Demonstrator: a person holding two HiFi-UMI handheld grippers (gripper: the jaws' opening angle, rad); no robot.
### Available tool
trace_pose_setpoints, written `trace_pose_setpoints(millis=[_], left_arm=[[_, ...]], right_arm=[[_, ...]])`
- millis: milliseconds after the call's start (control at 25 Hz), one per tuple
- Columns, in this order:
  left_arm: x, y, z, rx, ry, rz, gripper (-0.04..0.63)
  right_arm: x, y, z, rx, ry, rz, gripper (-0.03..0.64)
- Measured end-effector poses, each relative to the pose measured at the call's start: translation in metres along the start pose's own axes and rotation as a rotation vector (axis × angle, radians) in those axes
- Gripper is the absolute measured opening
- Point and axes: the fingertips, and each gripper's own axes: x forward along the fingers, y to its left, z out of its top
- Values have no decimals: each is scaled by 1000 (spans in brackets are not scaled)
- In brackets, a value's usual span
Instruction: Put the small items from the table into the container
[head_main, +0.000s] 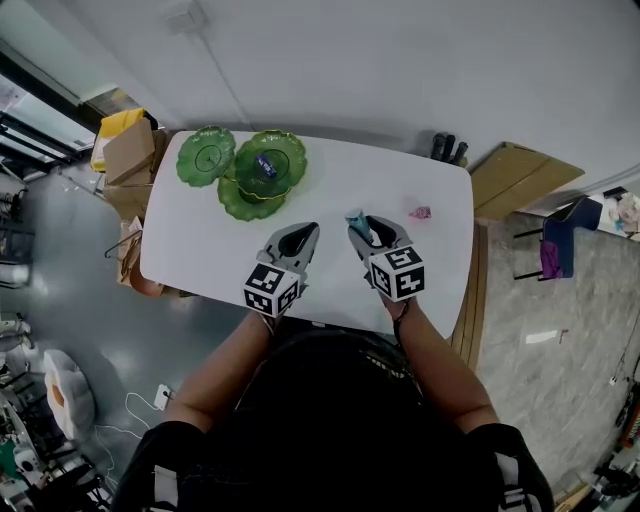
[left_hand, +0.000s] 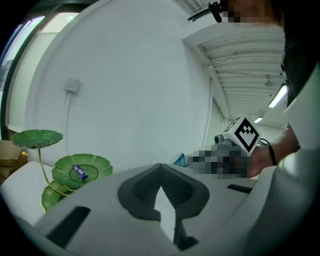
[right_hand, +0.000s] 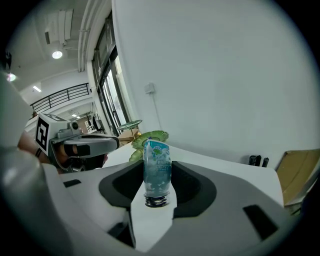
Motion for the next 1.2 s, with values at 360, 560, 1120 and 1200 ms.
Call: trace_pose_setpoints(millis=[360,560,1120,1200], left_arm=[[-48,65,6,-16,-32,6,8],[-80,107,6,-22,-29,-12,8],[-124,186,20,-7,-48,-154,8],[-124,190,22,-9,-50,-162,8]], right_arm=[[55,63,19,-23,22,15,176],[88,106,35,-29,21,4,176],[158,183,63,10,-14,-99,176],[161,188,65,11,-9,-108,176]])
